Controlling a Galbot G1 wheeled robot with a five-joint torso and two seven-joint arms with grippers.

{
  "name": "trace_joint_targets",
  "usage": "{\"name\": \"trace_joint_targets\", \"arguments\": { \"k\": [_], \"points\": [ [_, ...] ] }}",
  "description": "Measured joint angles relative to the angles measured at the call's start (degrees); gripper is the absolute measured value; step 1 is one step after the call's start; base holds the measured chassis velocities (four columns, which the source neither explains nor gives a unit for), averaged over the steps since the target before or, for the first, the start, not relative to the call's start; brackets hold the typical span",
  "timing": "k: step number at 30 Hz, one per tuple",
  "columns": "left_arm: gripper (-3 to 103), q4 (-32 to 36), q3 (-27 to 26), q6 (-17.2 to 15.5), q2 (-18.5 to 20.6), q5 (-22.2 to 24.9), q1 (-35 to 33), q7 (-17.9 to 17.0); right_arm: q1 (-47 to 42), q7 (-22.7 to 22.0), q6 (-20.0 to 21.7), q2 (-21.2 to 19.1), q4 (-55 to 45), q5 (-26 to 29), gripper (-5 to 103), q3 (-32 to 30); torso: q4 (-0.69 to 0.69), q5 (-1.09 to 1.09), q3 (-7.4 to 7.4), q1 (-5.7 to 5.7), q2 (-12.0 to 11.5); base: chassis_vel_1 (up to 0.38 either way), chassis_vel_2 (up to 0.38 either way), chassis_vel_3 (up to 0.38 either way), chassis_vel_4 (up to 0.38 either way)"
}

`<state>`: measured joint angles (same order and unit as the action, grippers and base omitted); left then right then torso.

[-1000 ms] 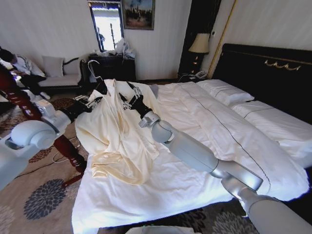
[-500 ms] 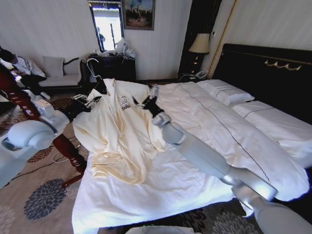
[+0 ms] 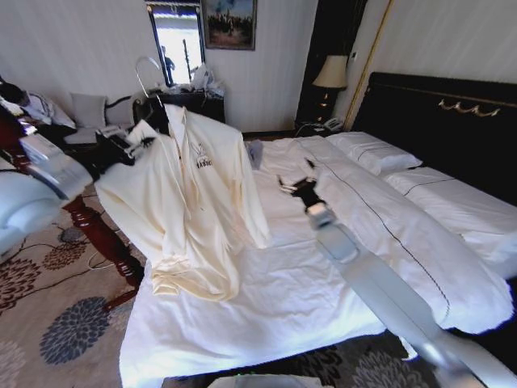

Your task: Pick up the clothes from the bed and hang them on the clothes hanger.

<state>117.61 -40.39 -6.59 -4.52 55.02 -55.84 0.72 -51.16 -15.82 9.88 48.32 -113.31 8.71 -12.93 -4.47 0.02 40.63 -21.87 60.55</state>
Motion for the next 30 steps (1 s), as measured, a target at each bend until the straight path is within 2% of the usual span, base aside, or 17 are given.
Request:
{"name": "trace_joint_targets", "arguments": {
  "k": [1, 2, 3, 5, 6, 7, 9, 10, 13, 14, 18, 22, 27, 30],
  "points": [
    [26, 0.0, -0.5, -0.1, 0.3, 0.3, 0.0, 0.0, -1.9, 0.0, 0.1, -0.5, -1.0, 0.6, 100, -2.1, 0.0, 0.01, 0.0, 0.0, 0.0, 0.0, 0.0, 0.0, 0.0],
    [26, -0.2, -1.2, -0.2, 1.3, 0.8, 0.4, 0.2, -6.6, -0.2, 0.5, -1.3, -3.7, 2.9, 100, -7.4, 0.01, -0.02, -0.01, 0.0, 0.0, 0.0, 0.0, 0.0, 0.0],
    [26, -0.2, -1.2, -0.2, 1.3, 0.8, 0.4, 0.2, -6.6, -0.2, 0.5, -1.3, -3.7, 2.9, 100, -7.4, 0.01, -0.02, -0.01, 0.0, 0.0, 0.0, 0.0, 0.0, 0.0],
    [26, -0.5, -1.5, -0.2, 2.7, 1.3, 1.5, 0.6, -11.6, -0.4, 1.3, -1.6, -6.3, 6.9, 100, -12.4, 0.0, -0.01, -0.01, 0.0, 0.0, 0.0, 0.0, 0.0, 0.0],
    [26, -0.7, -1.6, -0.1, 3.9, 1.8, 2.8, 0.9, -15.0, -0.5, 1.8, -1.4, -8.1, 10.5, 100, -15.8, 0.01, -0.01, -0.01, 0.0, 0.0, 0.0, 0.0, 0.0, 0.0],
    [26, -0.7, -1.6, -0.1, 3.9, 1.8, 2.8, 0.9, -15.0, -0.5, 1.8, -1.4, -8.1, 10.5, 100, -15.8, 0.01, -0.01, -0.01, 0.0, 0.0, 0.0, 0.0, 0.0, 0.0],
    [26, -1.1, -0.9, 0.4, 6.0, 2.3, 6.1, 1.3, -21.3, -0.5, 2.8, -0.8, -11.3, 17.6, 100, -20.5, 0.03, 0.01, -0.01, 0.0, 0.0, 0.0, 0.0, 0.0, 0.0],
    [26, -1.1, -0.9, 0.4, 6.0, 2.3, 6.1, 1.3, -21.3, -0.5, 2.8, -0.8, -11.3, 17.6, 100, -20.5, 0.03, 0.01, -0.01, 0.0, 0.0, 0.0, 0.0, 0.0, 0.0],
    [26, -1.5, 0.0, 1.1, 8.1, 3.0, 8.9, 1.8, -28.5, 1.5, 3.3, -0.5, -15.2, 23.1, 100, -25.7, 0.03, 0.01, -0.01, 0.01, 0.0, 0.0, 0.0, 0.0, 0.0],
    [26, -1.5, 0.0, 1.1, 8.1, 3.0, 8.9, 1.8, -28.5, 1.5, 3.3, -0.5, -15.2, 23.1, 100, -25.7, 0.03, 0.01, -0.01, 0.01, 0.0, 0.0, 0.0, 0.0, 0.0],
    [26, -2.2, 1.1, 2.4, 9.3, 3.2, 10.8, 2.2, -39.4, 6.6, 1.8, 0.8, -19.7, 26.1, 100, -32.6, 0.01, -0.02, -0.02, 0.01, 0.0, 0.0, 0.0, 0.0, 0.0],
    [26, -3.1, 1.5, 2.8, 9.3, 2.7, 11.4, 2.3, -45.2, 9.2, 1.6, 2.2, -21.7, 25.7, 100, -34.8, -0.01, -0.02, -0.01, 0.01, 0.0, 0.0, 0.0, 0.0, 0.0],
    [26, -4.1, 2.9, 3.7, 10.8, 2.7, 13.8, 2.6, -46.0, 9.7, 1.7, 2.5, -22.1, 25.2, 100, -35.0, 0.04, -0.02, 0.0, -0.01, 0.0, 0.0, 0.0, 0.0, 0.0],
    [26, -4.7, 3.6, 4.3, 11.6, 2.9, 14.9, 2.8, -45.9, 9.7, 1.7, 2.5, -22.0, 25.1, 100, -35.0, 0.03, -0.01, 0.0, -0.01, 0.0, 0.0, 0.0, 0.0, 0.0]
  ]
}}
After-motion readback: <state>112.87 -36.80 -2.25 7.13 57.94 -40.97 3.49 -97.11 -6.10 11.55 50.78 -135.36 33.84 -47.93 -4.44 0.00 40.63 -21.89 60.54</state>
